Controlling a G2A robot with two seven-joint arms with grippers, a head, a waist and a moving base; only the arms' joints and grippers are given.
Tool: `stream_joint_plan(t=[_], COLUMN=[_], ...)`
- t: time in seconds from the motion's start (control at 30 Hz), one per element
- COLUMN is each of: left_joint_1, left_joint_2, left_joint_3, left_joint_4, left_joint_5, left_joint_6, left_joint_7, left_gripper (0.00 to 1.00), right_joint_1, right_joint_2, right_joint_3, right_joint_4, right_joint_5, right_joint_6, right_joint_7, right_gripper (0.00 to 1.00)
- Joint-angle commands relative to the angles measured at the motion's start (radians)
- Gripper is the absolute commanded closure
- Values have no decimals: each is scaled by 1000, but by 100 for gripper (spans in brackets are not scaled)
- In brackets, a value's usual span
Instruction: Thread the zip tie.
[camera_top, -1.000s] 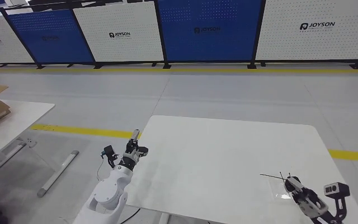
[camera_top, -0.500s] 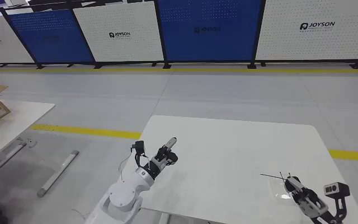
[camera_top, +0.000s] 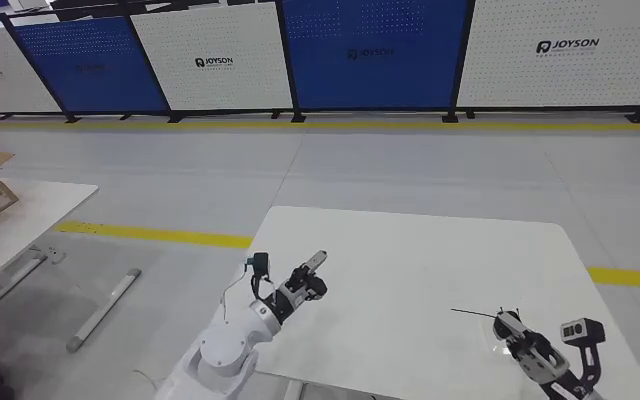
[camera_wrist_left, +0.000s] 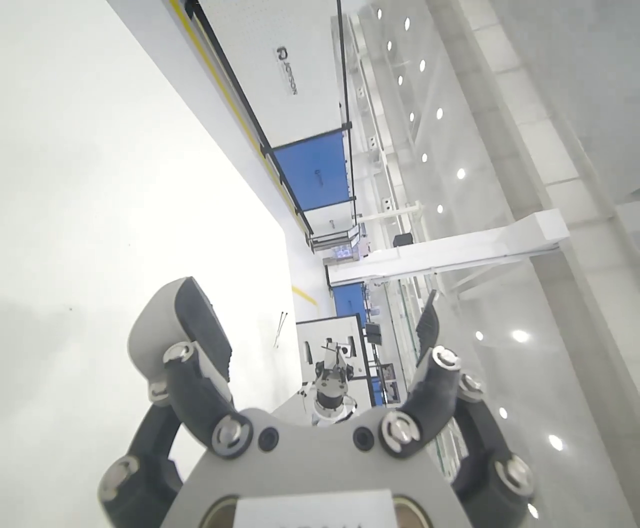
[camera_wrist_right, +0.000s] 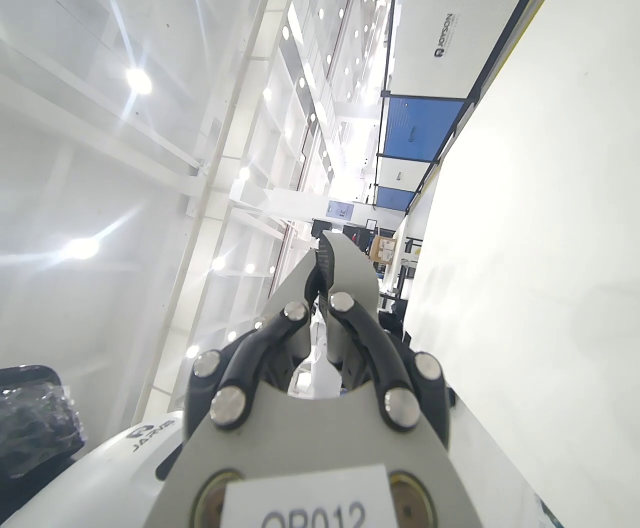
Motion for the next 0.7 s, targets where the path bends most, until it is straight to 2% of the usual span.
stream_joint_plan(t=[0.0, 0.07, 0.13, 0.23, 0.57, 0.63, 0.67], left_joint_1=[-7, -17, -30, -46, -46, -44, -38], left_joint_2=[-2, -6, -11, -17, -18, -17, -16], left_joint_3=[32, 68, 104, 144, 145, 150, 152], left_joint_4=[4, 12, 34, 71, 71, 68, 63], left_joint_5=[5, -34, -53, -73, -75, -82, -69], left_joint_6=[-13, -25, -62, -121, -122, -131, -148], left_joint_7=[-17, -42, -59, -53, -52, -69, -79], left_gripper=[0, 0, 0, 0, 0, 0, 0], right_joint_1=[11, 23, 15, 2, 2, 4, 8], right_joint_2=[-4, -9, -19, -28, -28, -28, -30], right_joint_3=[-21, -27, -52, -58, -58, -60, -67], right_joint_4=[1, -6, -29, -43, -43, -44, -47], right_joint_5=[-16, -67, -128, -155, -155, -154, -145], right_joint_6=[-3, -3, -3, -3, -3, 0, 2], right_joint_7=[-10, -67, -133, -154, -154, -159, -163], right_gripper=[100, 100, 100, 100, 100, 100, 100])
